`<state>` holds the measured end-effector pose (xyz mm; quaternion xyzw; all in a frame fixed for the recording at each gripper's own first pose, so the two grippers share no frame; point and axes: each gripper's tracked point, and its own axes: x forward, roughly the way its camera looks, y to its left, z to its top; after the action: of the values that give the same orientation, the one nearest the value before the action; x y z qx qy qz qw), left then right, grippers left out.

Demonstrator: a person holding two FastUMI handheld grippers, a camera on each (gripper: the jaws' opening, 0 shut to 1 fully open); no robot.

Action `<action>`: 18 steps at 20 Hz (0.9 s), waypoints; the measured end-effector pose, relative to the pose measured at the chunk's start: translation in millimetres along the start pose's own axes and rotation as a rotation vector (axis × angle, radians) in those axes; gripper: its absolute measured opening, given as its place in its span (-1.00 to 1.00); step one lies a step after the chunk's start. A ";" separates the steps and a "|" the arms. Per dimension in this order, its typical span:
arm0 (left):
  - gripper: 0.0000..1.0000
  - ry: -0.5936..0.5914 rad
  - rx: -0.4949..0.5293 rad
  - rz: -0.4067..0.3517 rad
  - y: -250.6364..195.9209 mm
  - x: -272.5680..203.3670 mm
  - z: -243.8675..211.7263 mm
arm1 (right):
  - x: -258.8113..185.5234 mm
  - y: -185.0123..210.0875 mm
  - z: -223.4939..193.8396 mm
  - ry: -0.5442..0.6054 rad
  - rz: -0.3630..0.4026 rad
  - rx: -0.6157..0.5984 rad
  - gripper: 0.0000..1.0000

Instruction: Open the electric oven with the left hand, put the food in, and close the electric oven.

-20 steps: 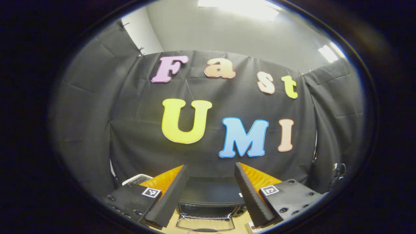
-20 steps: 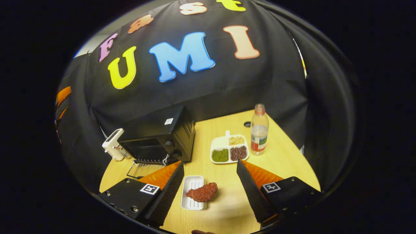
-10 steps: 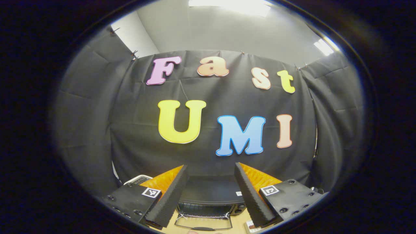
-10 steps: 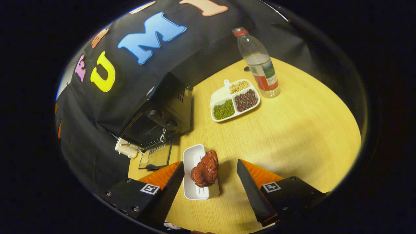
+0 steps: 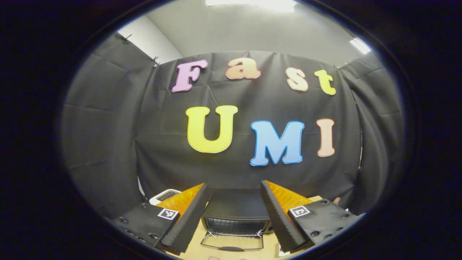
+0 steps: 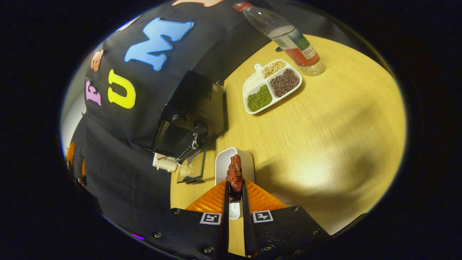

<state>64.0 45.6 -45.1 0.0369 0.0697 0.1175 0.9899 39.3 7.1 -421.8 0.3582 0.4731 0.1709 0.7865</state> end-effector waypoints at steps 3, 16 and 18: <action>0.81 0.027 -0.005 -0.013 -4.0 -3.0 -9.8 | 3.3 4.1 5.9 -0.003 0.023 0.073 -0.88; 0.87 -0.007 -0.046 -0.078 50.4 -7.1 2.5 | -25.2 83.2 13.2 -0.130 0.193 0.105 -0.89; 0.84 -0.015 -0.047 -0.094 56.1 -7.7 5.3 | -28.3 109.0 14.6 -0.156 0.224 0.095 -0.89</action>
<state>44.6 97.9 -33.9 0.0110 0.0613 0.0722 0.9954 45.6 58.7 -320.9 0.4576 0.3752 0.2067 0.7792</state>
